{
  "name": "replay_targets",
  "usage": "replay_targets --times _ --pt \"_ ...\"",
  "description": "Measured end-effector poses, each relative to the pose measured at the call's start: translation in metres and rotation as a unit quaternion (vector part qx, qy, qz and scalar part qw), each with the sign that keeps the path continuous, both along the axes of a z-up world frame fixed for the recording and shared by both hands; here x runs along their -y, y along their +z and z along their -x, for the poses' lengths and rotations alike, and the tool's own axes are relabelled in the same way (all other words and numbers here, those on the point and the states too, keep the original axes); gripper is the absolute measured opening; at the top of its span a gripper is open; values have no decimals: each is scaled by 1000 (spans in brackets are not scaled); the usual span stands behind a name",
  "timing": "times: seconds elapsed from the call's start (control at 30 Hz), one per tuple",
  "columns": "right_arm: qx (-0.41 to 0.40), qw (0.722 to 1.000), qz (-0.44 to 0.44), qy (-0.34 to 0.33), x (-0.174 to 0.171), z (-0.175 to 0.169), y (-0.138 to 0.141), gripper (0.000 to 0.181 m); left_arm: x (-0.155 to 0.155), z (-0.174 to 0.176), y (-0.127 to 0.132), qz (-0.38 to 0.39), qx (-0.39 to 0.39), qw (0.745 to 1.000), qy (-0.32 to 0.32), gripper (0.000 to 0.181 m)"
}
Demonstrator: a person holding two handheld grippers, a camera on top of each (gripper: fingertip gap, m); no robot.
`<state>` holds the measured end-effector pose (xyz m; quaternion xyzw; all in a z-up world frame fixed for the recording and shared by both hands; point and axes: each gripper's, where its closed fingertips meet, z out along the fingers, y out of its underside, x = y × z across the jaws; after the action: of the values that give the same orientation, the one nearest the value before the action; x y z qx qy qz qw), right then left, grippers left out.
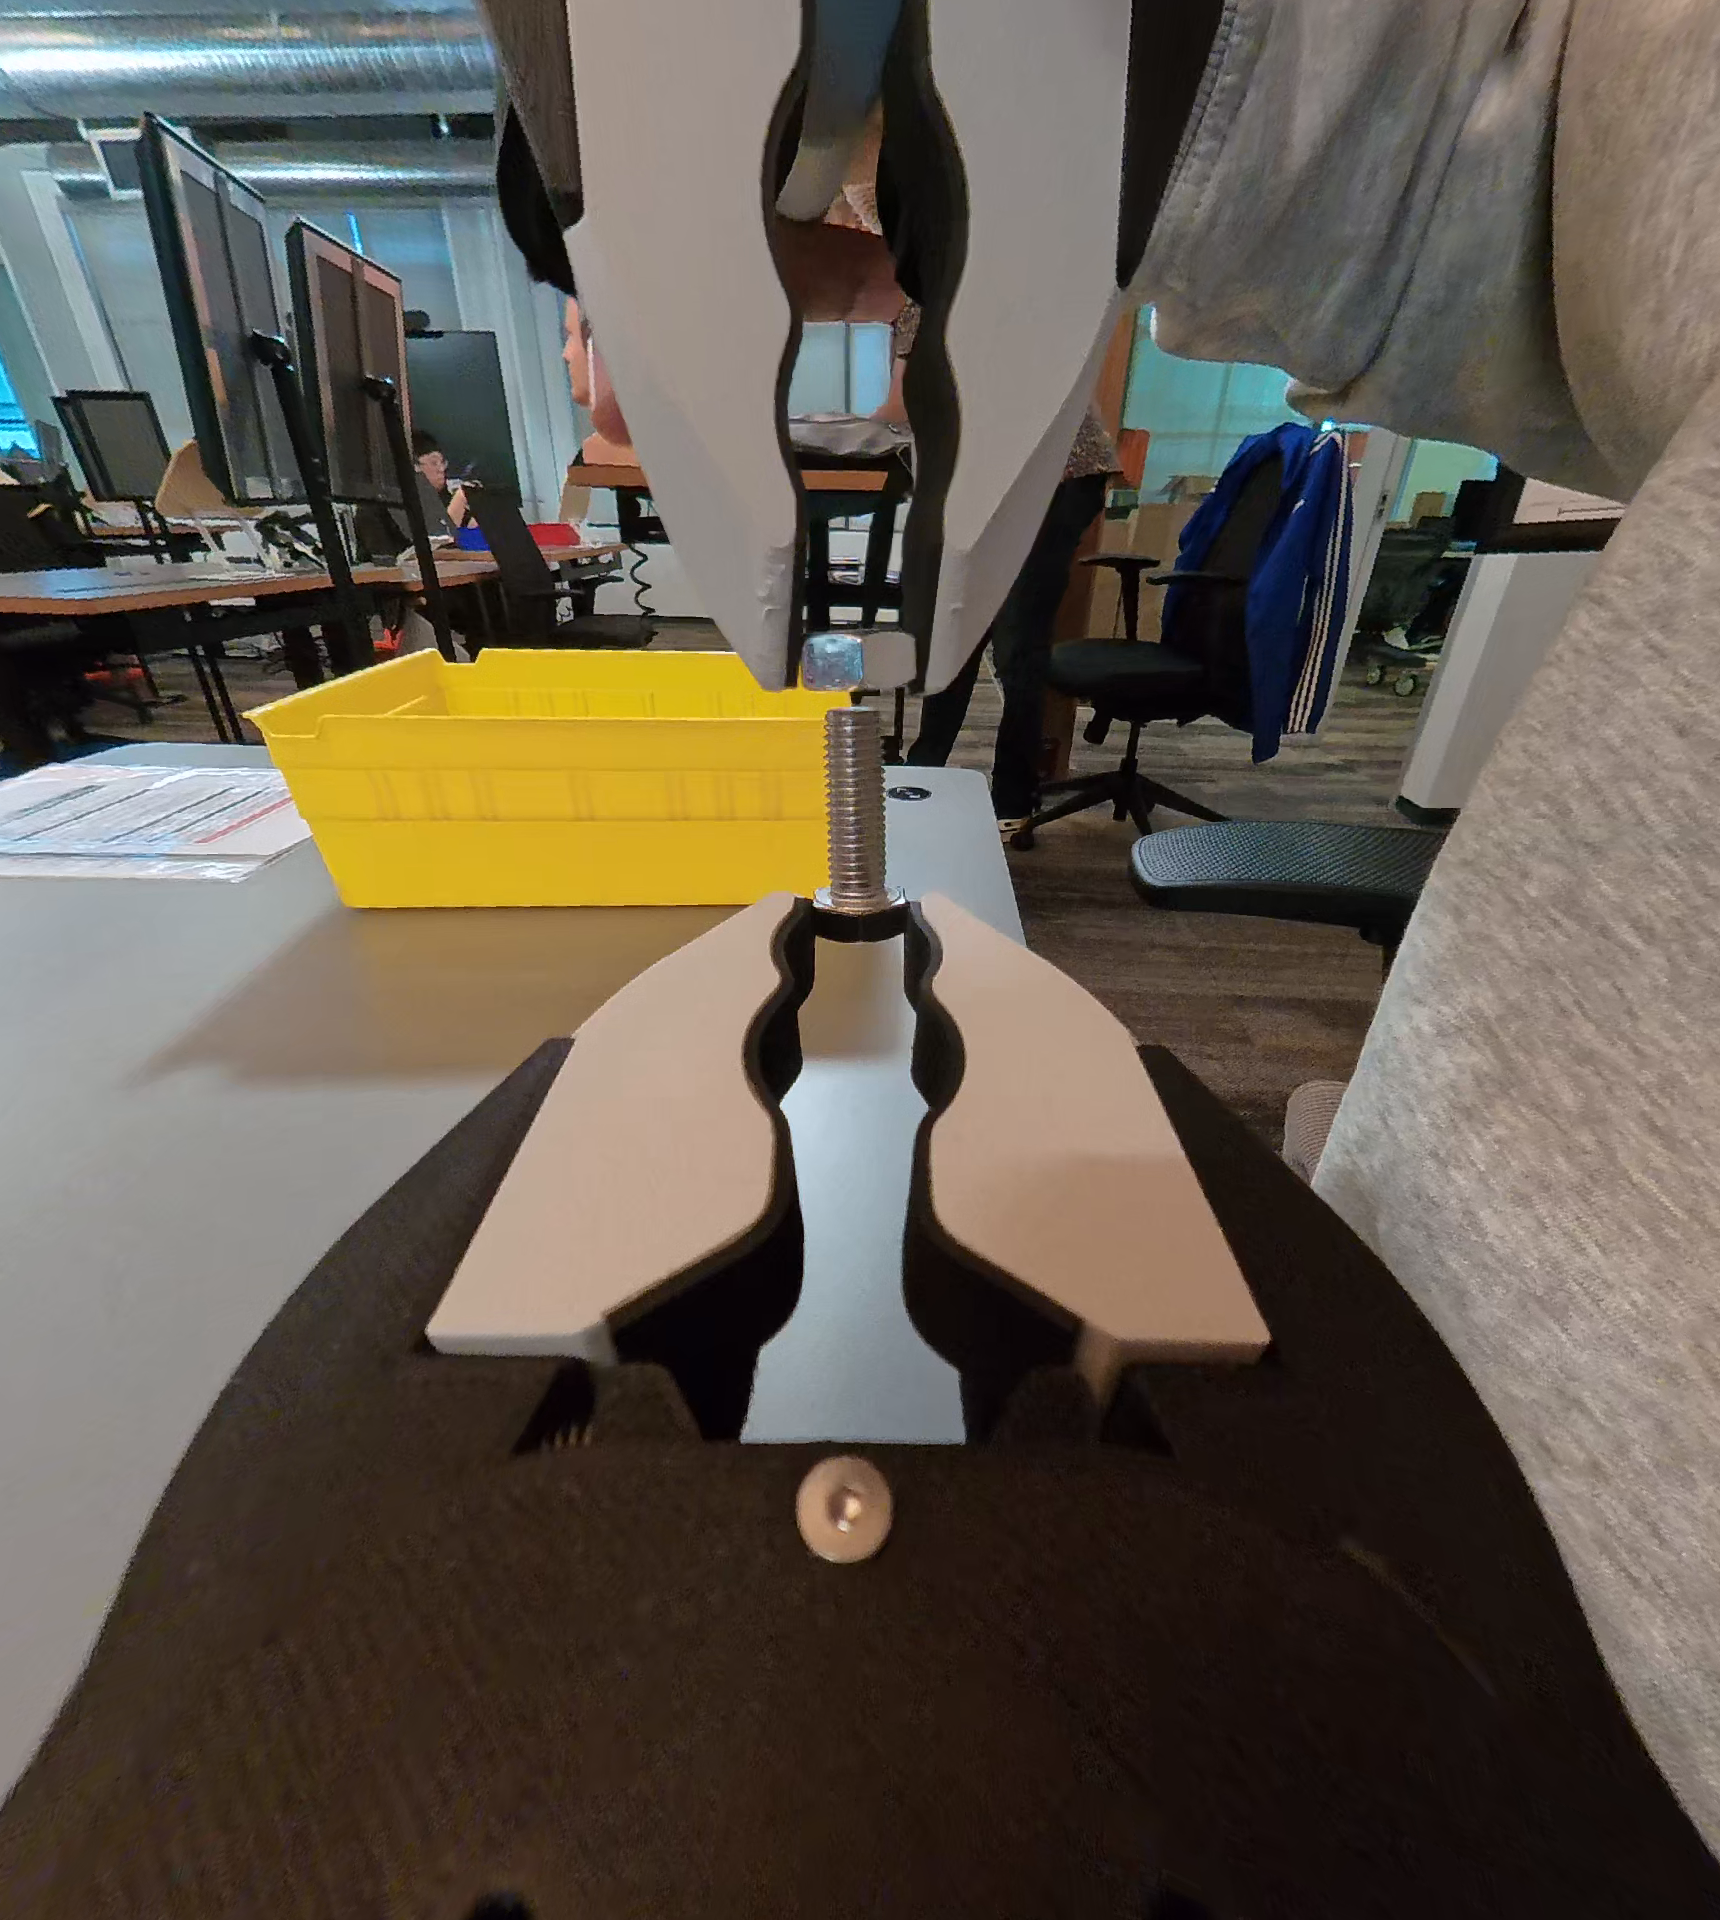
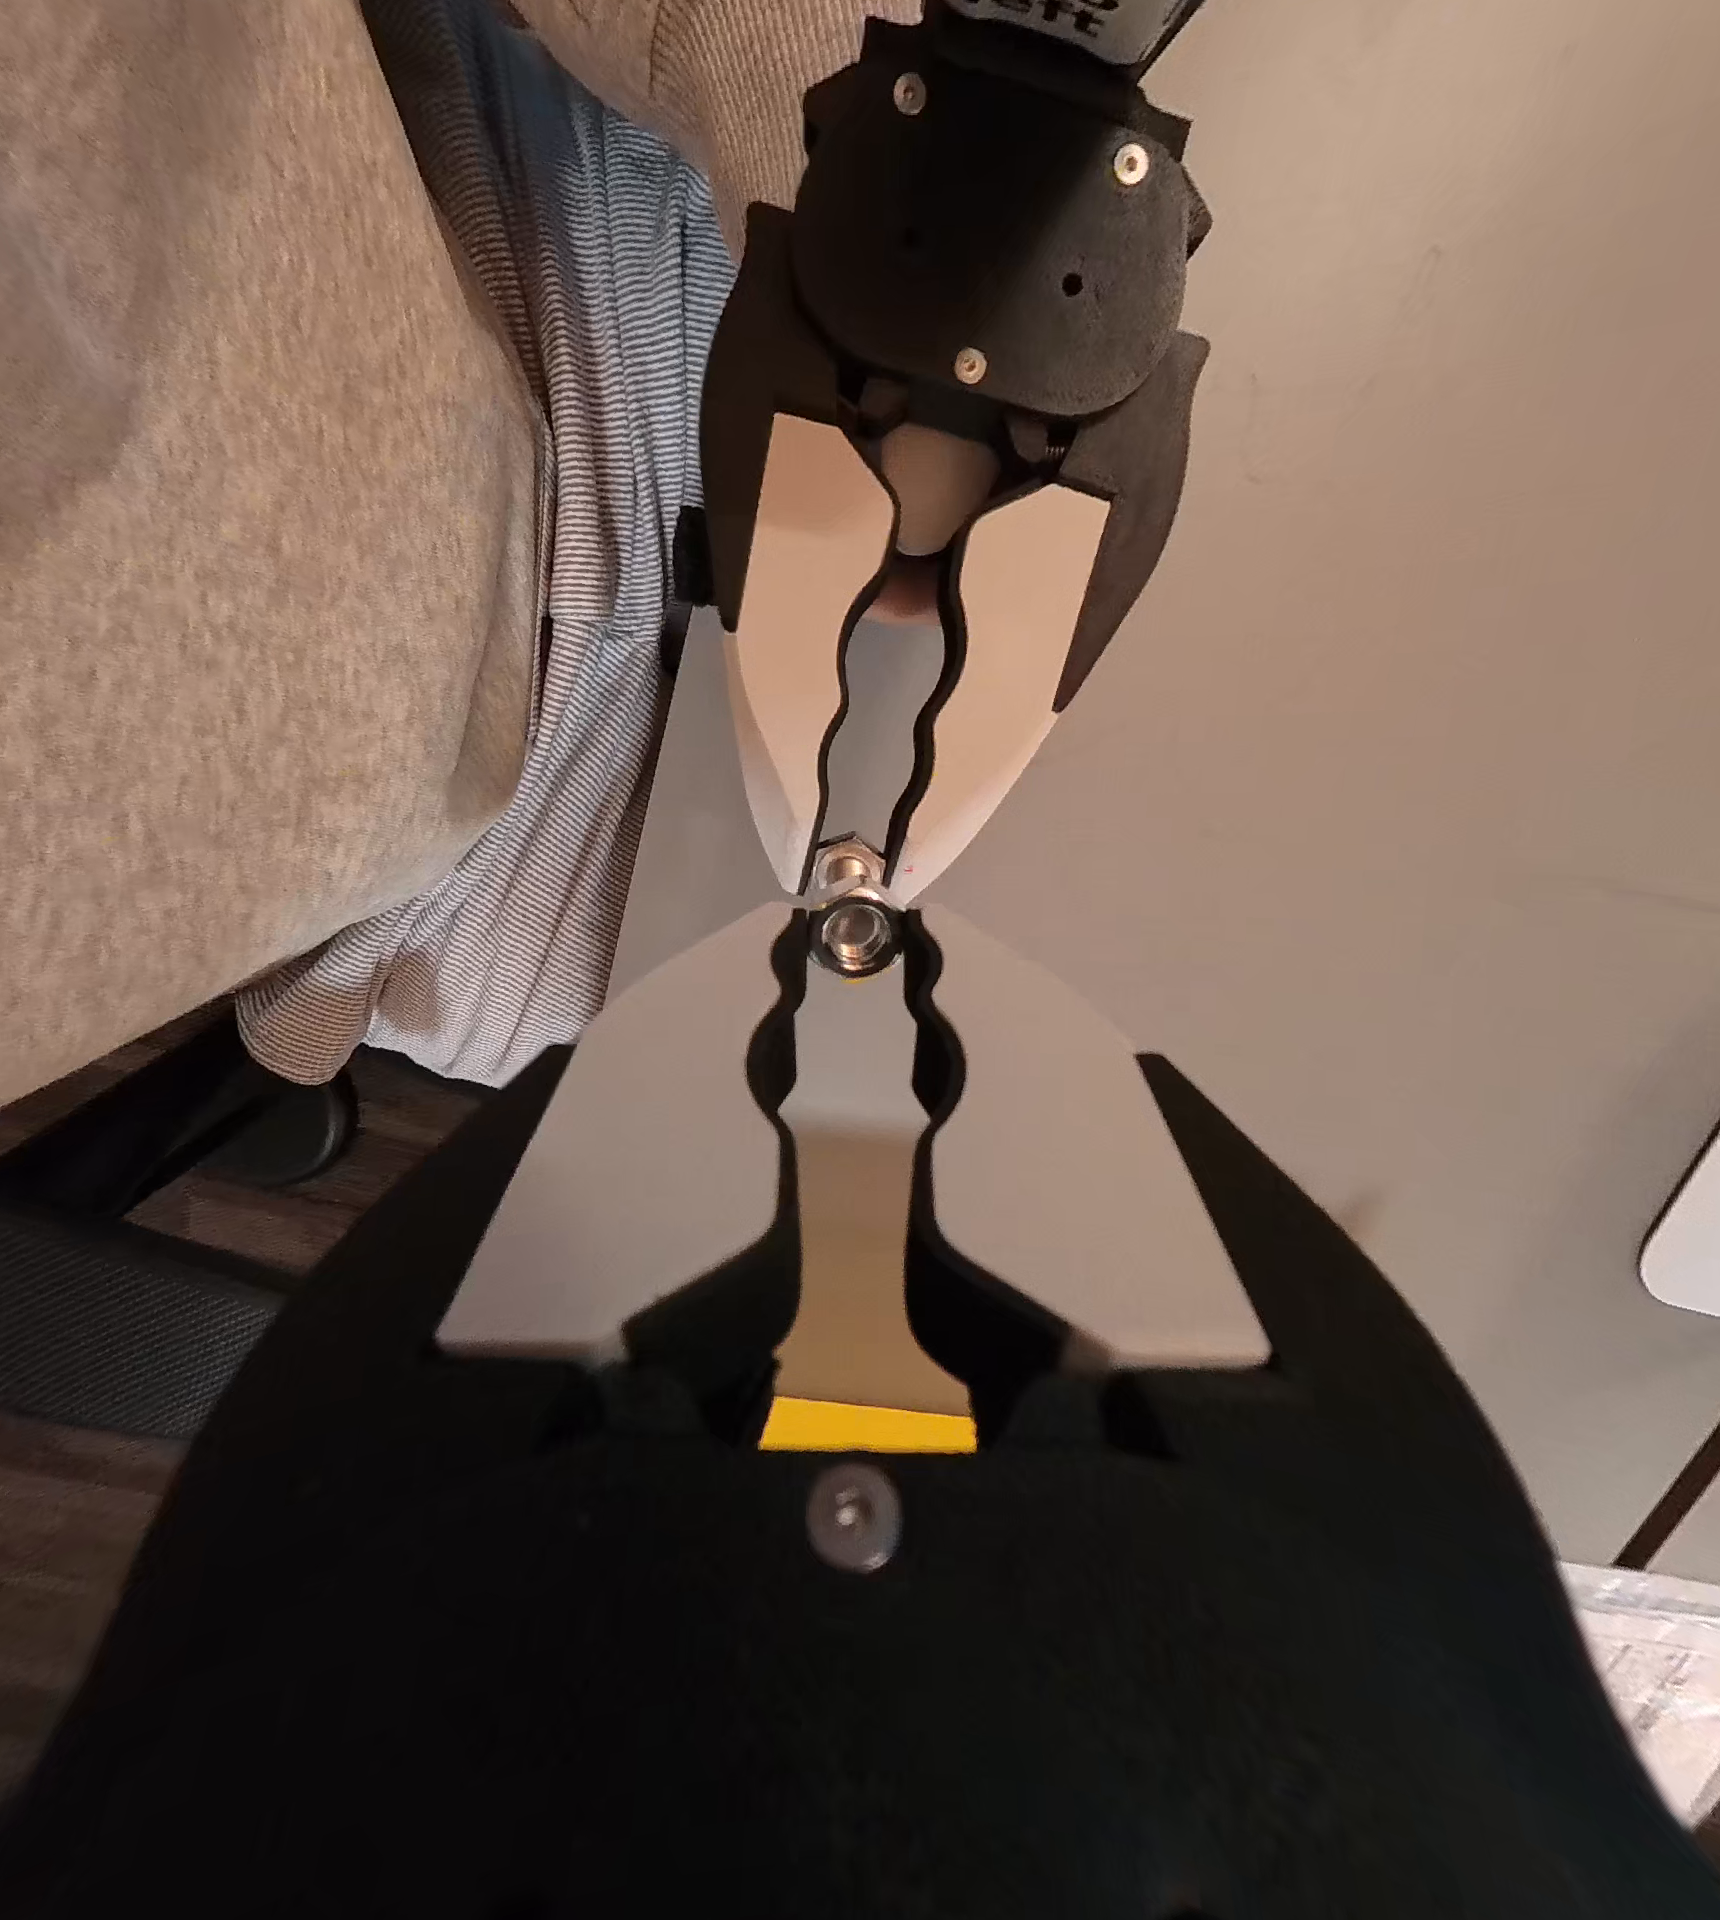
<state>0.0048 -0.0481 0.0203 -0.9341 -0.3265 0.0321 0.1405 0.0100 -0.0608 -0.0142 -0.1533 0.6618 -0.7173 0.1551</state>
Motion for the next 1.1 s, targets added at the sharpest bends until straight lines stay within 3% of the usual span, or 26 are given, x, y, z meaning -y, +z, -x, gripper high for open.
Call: replay_targets --times 0.33,0.6,0.87,1.1 --pt "79 993 -13 82 2 -1 -8 18 2 2 -1 3 -10 1000 -12 17" --pt "83 993 -10 88 3 0 -9 18 2 2 -2 -3 -3 1000 -6 17" --pt "60 997 6 39 3 -5 -12 18 1 -4 -5 -27 14 999 27 17" --pt "25 995 41 -82 2 -14 -16 18 -3 -13 -9 -46 11 997 69 17"
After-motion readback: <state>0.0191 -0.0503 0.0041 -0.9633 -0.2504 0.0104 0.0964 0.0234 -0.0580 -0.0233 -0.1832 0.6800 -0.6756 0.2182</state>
